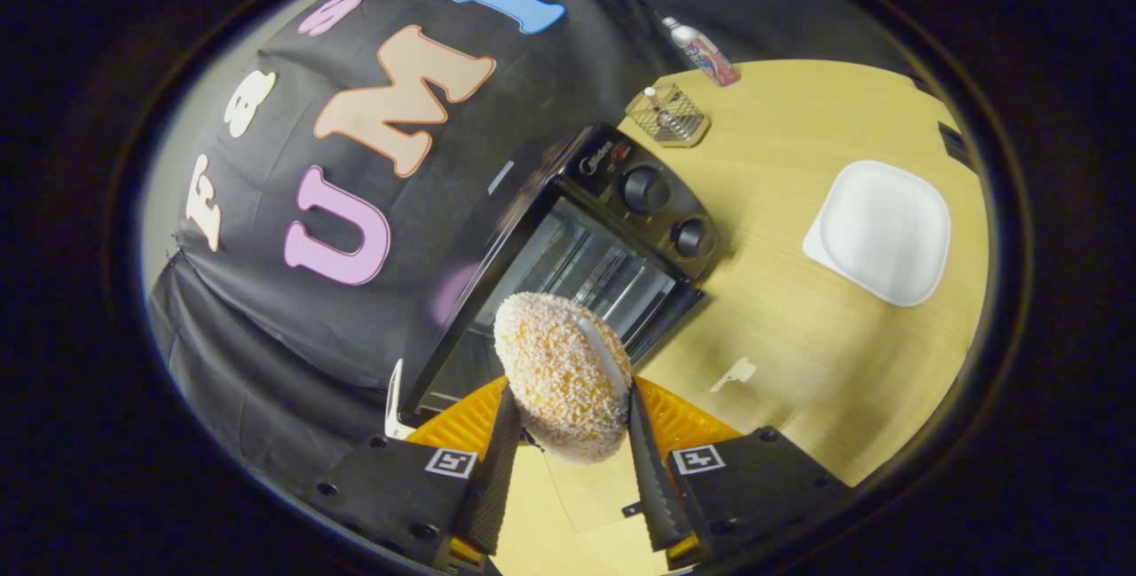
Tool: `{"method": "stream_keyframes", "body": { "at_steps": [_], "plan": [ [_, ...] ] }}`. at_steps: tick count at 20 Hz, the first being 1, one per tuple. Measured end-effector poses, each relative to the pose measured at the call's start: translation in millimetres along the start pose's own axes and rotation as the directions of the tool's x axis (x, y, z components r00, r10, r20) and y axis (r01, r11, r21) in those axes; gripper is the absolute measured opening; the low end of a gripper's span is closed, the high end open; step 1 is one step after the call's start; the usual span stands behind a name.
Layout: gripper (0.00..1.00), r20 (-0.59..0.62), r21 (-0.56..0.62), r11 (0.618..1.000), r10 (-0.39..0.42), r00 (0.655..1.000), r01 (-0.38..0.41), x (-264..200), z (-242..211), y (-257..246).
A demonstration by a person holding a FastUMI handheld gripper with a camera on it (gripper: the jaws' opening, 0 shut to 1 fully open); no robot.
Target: Open the toaster oven, put the food inside, and close the toaster oven door.
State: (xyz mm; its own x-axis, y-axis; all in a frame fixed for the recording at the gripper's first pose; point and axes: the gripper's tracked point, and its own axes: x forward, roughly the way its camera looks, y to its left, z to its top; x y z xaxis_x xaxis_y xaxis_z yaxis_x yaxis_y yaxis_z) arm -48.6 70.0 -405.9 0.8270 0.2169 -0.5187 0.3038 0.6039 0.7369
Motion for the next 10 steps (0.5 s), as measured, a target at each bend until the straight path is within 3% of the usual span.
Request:
{"method": "stream_keyframes", "body": {
  "at_steps": [10],
  "plan": [
    [0.65, -0.034, 0.084, 0.996, 0.027, 0.999, -0.024, 58.3, -19.8, 25.8]
  ]
}}
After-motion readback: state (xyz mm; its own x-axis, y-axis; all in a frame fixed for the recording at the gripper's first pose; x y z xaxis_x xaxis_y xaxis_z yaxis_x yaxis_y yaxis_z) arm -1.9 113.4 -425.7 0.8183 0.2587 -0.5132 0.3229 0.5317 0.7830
